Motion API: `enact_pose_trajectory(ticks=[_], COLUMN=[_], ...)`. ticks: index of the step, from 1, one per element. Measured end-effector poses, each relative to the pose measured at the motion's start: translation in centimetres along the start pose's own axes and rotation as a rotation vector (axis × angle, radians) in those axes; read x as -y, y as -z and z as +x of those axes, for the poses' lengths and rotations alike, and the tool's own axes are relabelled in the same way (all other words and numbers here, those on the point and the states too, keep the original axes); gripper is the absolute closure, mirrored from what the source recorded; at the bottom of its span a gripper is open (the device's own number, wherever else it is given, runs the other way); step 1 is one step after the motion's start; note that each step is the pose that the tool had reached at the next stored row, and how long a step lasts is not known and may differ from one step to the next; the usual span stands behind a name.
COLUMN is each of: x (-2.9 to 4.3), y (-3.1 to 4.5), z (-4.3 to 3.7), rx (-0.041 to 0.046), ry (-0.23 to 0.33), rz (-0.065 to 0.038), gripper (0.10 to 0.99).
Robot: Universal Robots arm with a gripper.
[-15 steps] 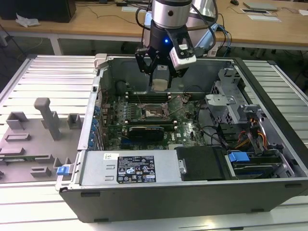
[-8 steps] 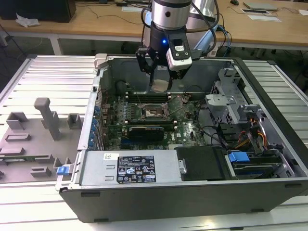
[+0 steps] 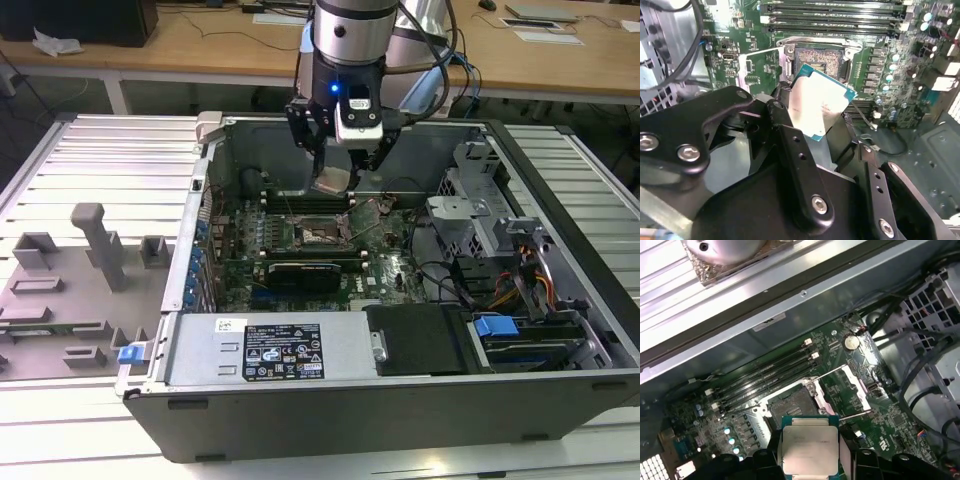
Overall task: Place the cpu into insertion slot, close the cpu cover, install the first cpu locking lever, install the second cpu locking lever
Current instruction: 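Place the cpu into insertion slot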
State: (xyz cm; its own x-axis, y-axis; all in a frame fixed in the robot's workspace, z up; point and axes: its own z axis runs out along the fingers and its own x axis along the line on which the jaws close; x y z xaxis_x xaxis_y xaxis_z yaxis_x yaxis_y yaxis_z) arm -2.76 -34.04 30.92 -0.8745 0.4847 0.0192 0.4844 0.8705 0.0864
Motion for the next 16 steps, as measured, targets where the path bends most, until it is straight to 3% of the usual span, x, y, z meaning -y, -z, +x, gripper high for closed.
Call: enact_pose_trajectory(ticks=[16], x=[0.03], y=[-0.4], z=[-0.01], rx=[0.0222], ry=[-0.255], rz=[-0.005], gripper=[0.545])
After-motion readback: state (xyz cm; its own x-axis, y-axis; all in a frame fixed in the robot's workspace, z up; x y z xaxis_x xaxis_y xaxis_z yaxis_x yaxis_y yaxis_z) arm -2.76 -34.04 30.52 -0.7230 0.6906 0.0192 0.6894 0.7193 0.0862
